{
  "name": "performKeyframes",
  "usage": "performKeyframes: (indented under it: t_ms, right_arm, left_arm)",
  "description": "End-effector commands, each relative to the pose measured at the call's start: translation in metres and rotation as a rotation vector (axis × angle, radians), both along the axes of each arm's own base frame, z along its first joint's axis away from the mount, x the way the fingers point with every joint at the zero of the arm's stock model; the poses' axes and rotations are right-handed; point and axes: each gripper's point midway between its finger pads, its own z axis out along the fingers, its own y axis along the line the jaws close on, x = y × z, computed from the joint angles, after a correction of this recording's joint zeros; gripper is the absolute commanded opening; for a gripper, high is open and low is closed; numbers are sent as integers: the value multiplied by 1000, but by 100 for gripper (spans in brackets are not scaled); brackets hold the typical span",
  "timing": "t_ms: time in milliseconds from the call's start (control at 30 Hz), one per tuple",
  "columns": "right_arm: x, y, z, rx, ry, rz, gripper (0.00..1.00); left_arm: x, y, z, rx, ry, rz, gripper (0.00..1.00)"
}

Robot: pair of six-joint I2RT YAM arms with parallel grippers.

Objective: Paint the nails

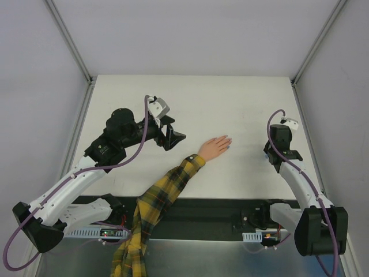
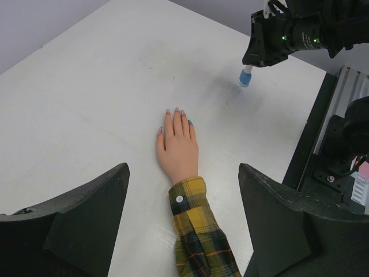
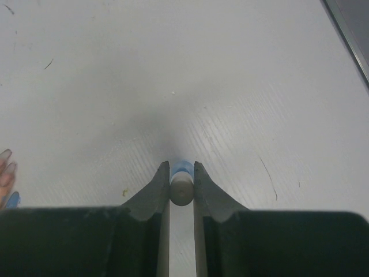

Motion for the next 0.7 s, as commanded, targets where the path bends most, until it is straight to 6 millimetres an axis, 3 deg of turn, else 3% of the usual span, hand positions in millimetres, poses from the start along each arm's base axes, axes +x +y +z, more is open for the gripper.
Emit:
performKeyframes:
  t_ms: [0,667]
  right_arm:
    - [17,-3,7,29,-75,-37,0]
    - [17,-5,-14,26,-9,-59,5]
  left_arm:
    - [3,-3,9,-31,-14,4,75]
    - [1,-3,11,-41,-12,1,75]
